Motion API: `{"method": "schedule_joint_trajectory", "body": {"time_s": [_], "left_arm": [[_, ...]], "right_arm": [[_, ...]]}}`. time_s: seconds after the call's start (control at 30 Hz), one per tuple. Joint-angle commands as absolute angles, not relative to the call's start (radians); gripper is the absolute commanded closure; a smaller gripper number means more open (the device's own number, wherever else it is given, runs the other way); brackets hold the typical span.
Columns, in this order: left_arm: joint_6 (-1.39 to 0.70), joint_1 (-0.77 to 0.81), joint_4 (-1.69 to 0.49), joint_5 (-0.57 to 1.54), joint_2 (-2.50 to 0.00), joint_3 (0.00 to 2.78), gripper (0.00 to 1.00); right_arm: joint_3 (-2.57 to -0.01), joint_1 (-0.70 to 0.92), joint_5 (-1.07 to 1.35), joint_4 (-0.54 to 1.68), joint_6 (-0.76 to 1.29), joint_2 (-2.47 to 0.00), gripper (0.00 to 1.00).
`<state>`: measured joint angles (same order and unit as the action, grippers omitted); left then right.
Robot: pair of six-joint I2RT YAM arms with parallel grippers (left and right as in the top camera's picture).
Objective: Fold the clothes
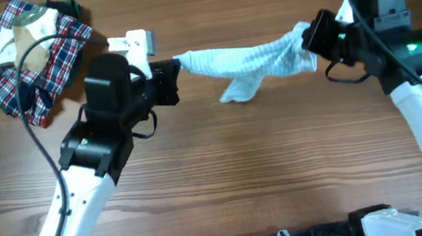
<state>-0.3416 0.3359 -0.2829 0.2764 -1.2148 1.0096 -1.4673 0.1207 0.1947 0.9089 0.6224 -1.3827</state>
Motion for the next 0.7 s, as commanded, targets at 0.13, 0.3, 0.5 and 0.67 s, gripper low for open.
{"method": "schedule_joint_trajectory", "body": {"time_s": [0.13, 0.3, 0.5, 0.67], "left_arm": [[-0.299, 0.340, -0.218, 0.208, -1.200, 1.021, 0.96], [-0.295, 0.340, -0.163, 0.207, -1.227, 1.021, 0.96], [-0.291, 0.322, 0.028, 0.155, -1.368, 1.021, 0.96], [-0.291, 0.247, 0.150, 0.154, -1.475, 1.021, 0.96]], "right_arm": [[-1.525, 0.117, 0.201, 0.858, 0.635, -1.363, 0.96], [-1.525, 0.118, 0.220, 0.780, 0.655, -1.402, 0.96], [-1.525, 0.118, 0.314, 0.574, 0.694, -1.508, 0.96], [-1.525, 0.124, 0.433, 0.412, 0.766, -1.622, 0.96]]}}
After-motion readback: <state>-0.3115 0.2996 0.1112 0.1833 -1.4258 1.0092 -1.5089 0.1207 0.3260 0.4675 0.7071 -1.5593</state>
